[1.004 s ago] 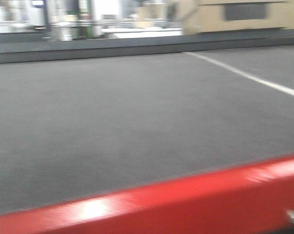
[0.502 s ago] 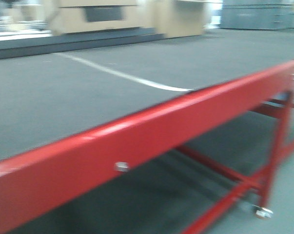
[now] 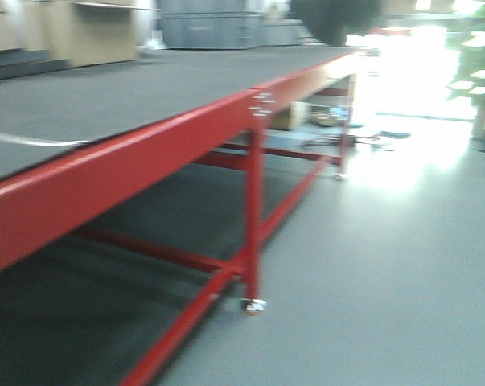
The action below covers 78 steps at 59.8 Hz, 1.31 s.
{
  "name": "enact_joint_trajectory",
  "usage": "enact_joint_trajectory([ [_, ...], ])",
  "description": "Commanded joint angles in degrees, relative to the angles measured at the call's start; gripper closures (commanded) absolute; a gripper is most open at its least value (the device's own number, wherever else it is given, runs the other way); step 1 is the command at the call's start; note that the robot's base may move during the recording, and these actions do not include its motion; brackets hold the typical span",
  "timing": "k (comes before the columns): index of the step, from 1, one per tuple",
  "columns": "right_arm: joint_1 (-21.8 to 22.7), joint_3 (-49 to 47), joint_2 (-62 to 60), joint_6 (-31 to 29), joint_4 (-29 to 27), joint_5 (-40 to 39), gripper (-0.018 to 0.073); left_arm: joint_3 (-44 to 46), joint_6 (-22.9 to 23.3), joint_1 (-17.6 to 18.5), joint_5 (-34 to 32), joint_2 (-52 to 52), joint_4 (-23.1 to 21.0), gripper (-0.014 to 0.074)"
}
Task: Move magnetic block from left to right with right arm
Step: 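Drive the base away from the first table holding the cube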
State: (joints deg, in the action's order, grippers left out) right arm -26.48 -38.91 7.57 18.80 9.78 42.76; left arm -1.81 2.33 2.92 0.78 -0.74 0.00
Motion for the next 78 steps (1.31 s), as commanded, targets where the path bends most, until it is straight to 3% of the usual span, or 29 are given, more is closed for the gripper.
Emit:
enact_joint_trajectory([
  [1,0.2,-1.35,0.94,-0.54,0.85,-4.77,0.0397,-0.53,0.38,-0.14,-5.15,-0.76,0.0,0.0713],
  [78,0.27,-1.35,1.04,-0.54,0.75,-4.77,0.0397,-0.53,0.38,-0.14,-5.15,-0.8,0.0,0.0713],
])
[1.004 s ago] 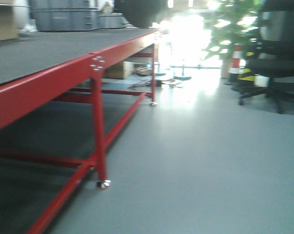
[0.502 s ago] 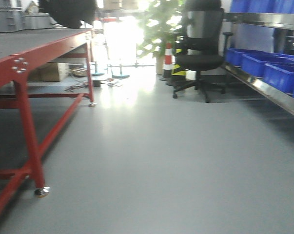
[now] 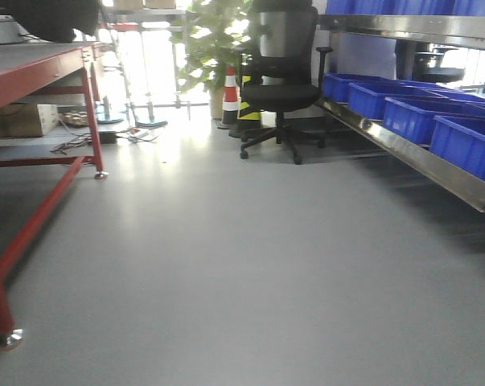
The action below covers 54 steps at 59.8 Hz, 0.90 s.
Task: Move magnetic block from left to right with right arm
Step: 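Drive the base away from the first table holding the cube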
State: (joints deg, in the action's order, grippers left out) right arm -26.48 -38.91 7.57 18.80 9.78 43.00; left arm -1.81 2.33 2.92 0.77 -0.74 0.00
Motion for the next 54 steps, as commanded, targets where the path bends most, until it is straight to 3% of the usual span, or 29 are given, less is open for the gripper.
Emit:
enact_joint_trajectory([
  [1,0.27,-1.35,1.04,-0.54,0.75,-5.01,0.0397,-0.53,0.38,-0.14,-5.15,-0.8,0.0,0.0713],
  [54,0.27,-1.35,1.04,-0.54,0.75,-5.01,0.0397,-0.53,0.38,-0.03,-5.15,-0.8,0.0,0.0713],
])
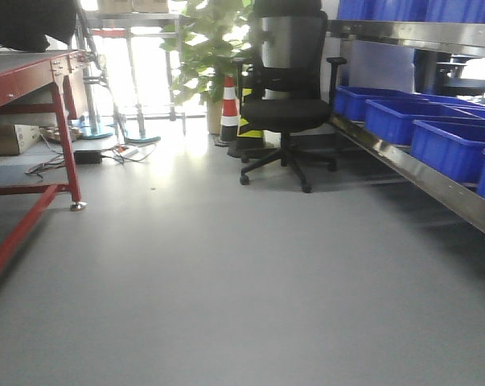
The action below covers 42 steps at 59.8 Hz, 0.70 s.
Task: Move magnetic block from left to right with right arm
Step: 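Drive the base away from the first table holding the cube, then drive the base past the chair to the second carpeted table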
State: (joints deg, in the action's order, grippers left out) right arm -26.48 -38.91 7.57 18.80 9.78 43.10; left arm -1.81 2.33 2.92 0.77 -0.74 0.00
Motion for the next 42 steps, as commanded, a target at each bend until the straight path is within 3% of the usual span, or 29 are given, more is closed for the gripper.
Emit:
enact_joint_trajectory([
  [1,0.27,-1.35,1.04,-0.54,0.75,-5.11,0.0397,-0.53,0.38,-0.03,-5.15,-0.8,0.0,0.0713],
  [42,0.27,-1.35,1.04,-0.54,0.75,-5.11,0.0397,-0.53,0.38,0.54,-5.15,-0.8,0.0,0.0713],
])
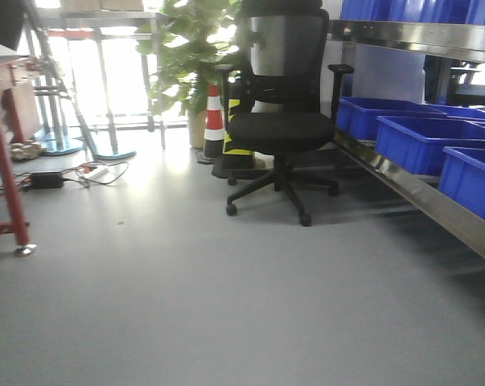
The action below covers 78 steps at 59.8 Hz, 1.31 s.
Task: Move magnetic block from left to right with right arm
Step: 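Drive the base past the chair to the second carpeted table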
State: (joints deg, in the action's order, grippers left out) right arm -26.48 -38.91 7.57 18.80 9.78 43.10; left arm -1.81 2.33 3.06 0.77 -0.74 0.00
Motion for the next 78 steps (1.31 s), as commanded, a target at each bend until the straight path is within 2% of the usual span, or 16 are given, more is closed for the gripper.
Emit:
enact_joint_trajectory([
  [1,0.27,-1.35,1.04,-0.54,0.75,-5.11,0.0397,-0.53,0.38,0.4,-5.15,-0.8,0.0,0.0713],
  [78,0.27,-1.35,1.04,-0.54,0.75,-5.15,0.0397,-0.53,0.38,0.4,-5.15,-0.8,0.0,0.0713],
])
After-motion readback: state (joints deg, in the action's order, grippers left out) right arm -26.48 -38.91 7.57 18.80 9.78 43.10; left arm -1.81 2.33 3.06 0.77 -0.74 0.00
